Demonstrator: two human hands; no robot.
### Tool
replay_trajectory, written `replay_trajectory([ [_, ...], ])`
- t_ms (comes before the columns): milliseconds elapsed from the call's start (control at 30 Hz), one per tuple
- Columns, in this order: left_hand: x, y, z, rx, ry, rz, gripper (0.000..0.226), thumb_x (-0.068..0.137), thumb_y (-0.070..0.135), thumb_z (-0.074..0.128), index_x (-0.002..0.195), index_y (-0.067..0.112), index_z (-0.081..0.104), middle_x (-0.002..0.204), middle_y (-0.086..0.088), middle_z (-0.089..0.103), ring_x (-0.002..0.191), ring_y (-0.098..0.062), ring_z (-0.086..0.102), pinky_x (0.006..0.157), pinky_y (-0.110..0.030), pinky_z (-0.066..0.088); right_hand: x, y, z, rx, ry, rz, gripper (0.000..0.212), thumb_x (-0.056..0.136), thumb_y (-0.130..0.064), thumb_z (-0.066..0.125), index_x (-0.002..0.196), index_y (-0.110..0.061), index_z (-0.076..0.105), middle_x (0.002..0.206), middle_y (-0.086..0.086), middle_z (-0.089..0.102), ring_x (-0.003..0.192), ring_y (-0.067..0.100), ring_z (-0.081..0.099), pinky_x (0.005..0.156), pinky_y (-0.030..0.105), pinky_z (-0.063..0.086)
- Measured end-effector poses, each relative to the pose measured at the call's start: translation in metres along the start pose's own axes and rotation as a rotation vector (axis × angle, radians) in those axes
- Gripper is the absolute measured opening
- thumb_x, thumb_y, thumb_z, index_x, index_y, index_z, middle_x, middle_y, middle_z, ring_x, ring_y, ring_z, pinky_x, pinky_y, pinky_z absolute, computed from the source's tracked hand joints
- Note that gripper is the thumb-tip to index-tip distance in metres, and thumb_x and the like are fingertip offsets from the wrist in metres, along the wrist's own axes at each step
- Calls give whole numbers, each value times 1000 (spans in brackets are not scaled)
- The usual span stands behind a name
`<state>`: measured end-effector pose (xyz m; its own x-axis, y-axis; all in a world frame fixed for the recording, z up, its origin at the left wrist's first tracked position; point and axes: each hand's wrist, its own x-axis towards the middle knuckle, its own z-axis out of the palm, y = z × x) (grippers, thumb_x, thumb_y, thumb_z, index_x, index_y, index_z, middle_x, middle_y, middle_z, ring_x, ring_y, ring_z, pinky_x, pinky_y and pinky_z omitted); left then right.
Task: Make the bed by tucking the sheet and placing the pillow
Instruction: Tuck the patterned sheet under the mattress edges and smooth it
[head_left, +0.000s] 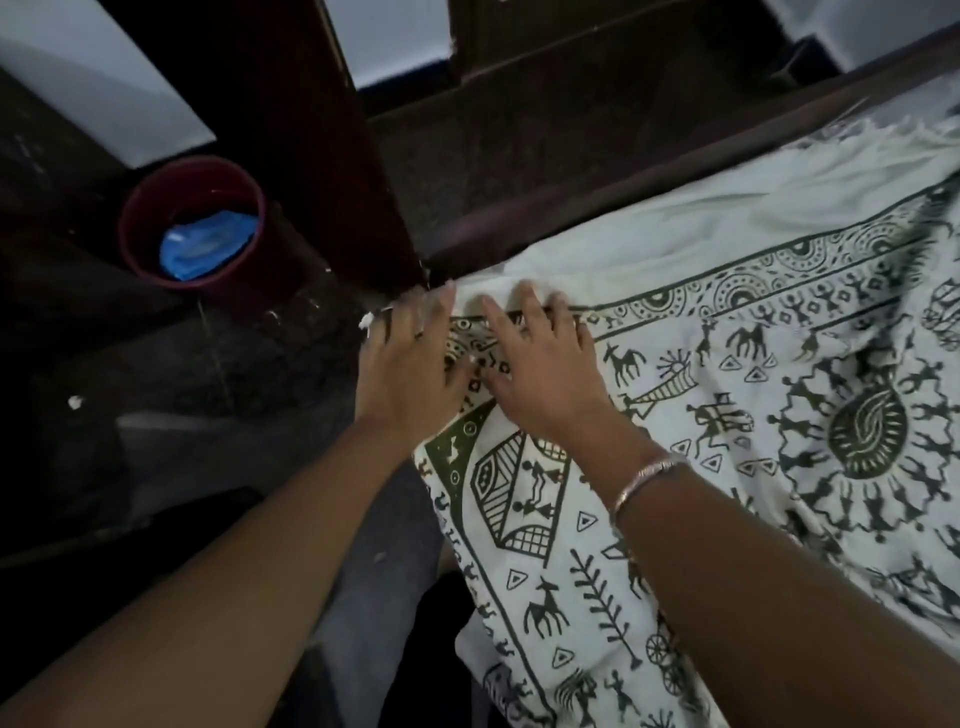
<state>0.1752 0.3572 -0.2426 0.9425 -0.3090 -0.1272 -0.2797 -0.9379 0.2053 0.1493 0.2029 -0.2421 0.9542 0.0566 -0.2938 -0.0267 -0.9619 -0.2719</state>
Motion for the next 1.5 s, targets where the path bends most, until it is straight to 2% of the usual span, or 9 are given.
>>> replay_trajectory([
  [200,3,0,7,43,-56,92,47,89,38,45,132,18,42,113,-11,60,103,-34,55,86,-43,40,12,0,0,-58,133,-17,58,89,-45,49,139,-20,33,130,6,52,115,32,45,92,45,37],
  [333,9,-1,5,-276,-23,-55,49,98,41,34,141,18,33,100,-16,67,94,-37,61,77,-40,46,16,15,-1,188,151,122,51,97,-38,41,142,-17,32,125,17,51,111,36,49,92,46,41],
  [533,26,0,2,-149,-27,-95,26,94,30,49,112,12,48,94,-17,65,90,-39,60,67,-37,42,36,21,-8,14,26,110,50,92,-26,51,139,-30,33,125,17,41,108,38,45,81,39,40],
  [733,13,-3,-5,-279,292,-60,16,91,17,54,104,7,52,75,-9,59,69,-33,59,57,-31,31,44,24,-22,65,355,49,17,86,-11,50,101,-12,59,89,11,62,84,33,56,63,31,32],
  [800,11,-5,-6,-320,321,-38,27,88,12,56,114,5,51,81,-15,63,70,-33,60,60,-31,36,41,20,-25,94,486,-12,25,85,-14,51,110,-11,57,98,11,62,94,32,54,70,36,39],
  [900,11,-5,1,-347,122,-10,55,85,13,58,136,11,36,98,-16,63,85,-32,60,77,-38,45,45,16,-18,-34,282,-31,55,84,-27,58,134,-11,41,126,15,53,120,33,44,100,48,34],
  [1100,7,-3,23,-107,-73,-7,81,69,32,62,137,2,28,139,-18,35,132,-33,29,112,-42,18,43,18,2,-154,119,-80,67,89,-48,45,142,-9,29,140,17,43,133,33,33,114,51,15],
  [1333,26,-17,25,-90,-152,-28,98,66,62,53,146,17,20,139,-6,30,124,-29,31,104,-42,25,79,18,-9,-340,-105,-81,82,82,-71,23,148,-23,21,150,6,34,138,29,20,106,52,16],
  [1500,24,-9,19,-48,-30,-41,77,73,52,58,138,14,39,127,-11,44,112,-34,42,93,-43,36,69,6,-12,-349,47,-54,60,89,-56,37,134,-16,46,127,15,56,123,36,42,99,49,30],
])
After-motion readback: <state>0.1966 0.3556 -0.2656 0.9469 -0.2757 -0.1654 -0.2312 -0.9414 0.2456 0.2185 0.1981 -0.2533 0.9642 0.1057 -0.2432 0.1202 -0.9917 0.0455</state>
